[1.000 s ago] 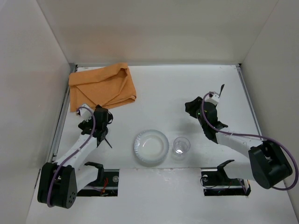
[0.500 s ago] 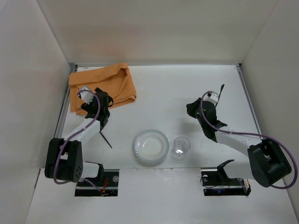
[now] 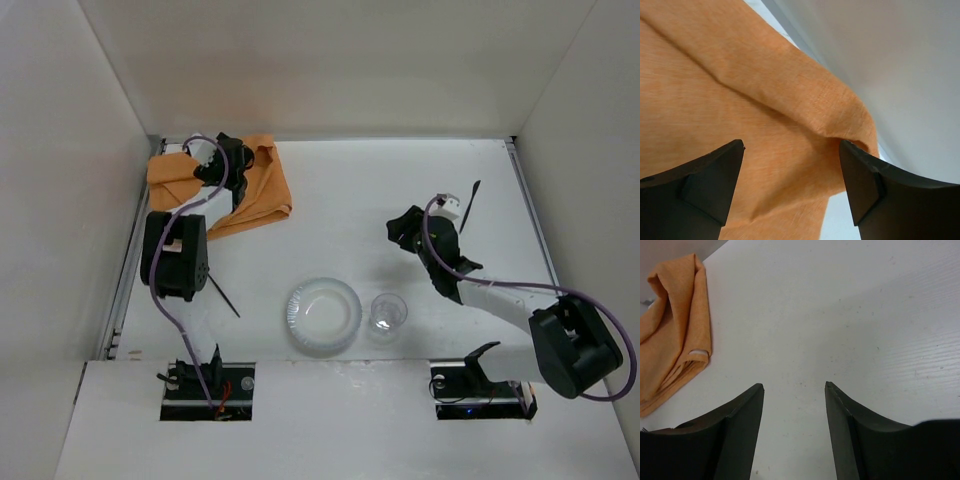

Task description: Set the dinner table for one person

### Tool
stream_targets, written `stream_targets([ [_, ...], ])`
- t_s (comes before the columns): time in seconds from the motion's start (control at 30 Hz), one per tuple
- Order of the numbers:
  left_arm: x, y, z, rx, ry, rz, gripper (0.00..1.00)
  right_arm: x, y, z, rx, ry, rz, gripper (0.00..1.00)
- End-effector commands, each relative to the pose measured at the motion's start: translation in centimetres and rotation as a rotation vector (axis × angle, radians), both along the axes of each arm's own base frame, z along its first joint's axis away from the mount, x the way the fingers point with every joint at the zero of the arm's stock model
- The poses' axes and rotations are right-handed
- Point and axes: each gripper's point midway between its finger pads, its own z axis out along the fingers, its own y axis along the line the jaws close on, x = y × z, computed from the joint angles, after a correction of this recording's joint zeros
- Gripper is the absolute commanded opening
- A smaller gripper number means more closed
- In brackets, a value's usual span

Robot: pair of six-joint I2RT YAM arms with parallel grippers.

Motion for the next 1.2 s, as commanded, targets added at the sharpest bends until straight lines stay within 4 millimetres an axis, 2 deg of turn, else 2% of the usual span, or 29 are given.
stream_targets([
  [0.0, 3.1, -1.7, 0.6, -0.1, -0.039, -0.02, 0.76, 0.9, 1.4, 2.2, 0.009, -0.056, 0.036, 0.58],
  [0.13, 5.9, -2.8, -0.3, -0.174, -0.061, 0.003, 0.76, 0.7, 2.6, 2.2, 0.003, -0.053, 0.076, 0.6],
  [0.33, 8.8, -3.6, -1.5, -0.22, -0.054, 0.006, 0.77, 0.6, 4.0, 2.0, -0.002, -0.046, 0.123, 0.6],
  [0.43, 10.4, -3.7, -2.4, -0.244, -0.044, 0.004, 0.74, 0.5, 4.5, 1.8, -0.004, -0.037, 0.141, 0.6],
  [0.5, 11.3, -4.0, -3.3, -0.268, -0.032, -0.01, 0.62, 0.5, 4.6, 1.9, -0.004, -0.042, 0.144, 0.6],
  [0.53, 11.8, -4.4, -3.7, -0.283, -0.026, -0.028, 0.5, 0.5, 4.5, 1.9, -0.005, -0.044, 0.143, 0.6],
  [0.6, 12.4, -5.7, -4.0, -0.307, -0.021, -0.082, 0.3, 0.4, 4.5, 2.0, -0.005, -0.044, 0.143, 0.6],
  [0.67, 12.5, -7.9, -4.4, -0.318, -0.01, -0.152, 0.19, 0.2, 4.2, 2.3, -0.003, -0.054, 0.135, 0.6],
  [0.83, 11.1, -15.7, -4.5, -0.286, 0.008, -0.4, 0.11, 0.4, 3.4, 2.4, -0.001, -0.062, 0.114, 0.6],
  [1.0, 6.9, -23.1, -3.9, -0.235, 0.015, -0.64, 0.09, 0.4, 3.0, 2.7, -0.006, -0.073, 0.096, 0.6],
  [1.17, 1.7, -28.7, -3.3, -0.207, 0.027, -0.873, 0.08, 0.3, 1.7, 3.5, -0.003, -0.102, 0.054, 0.61],
])
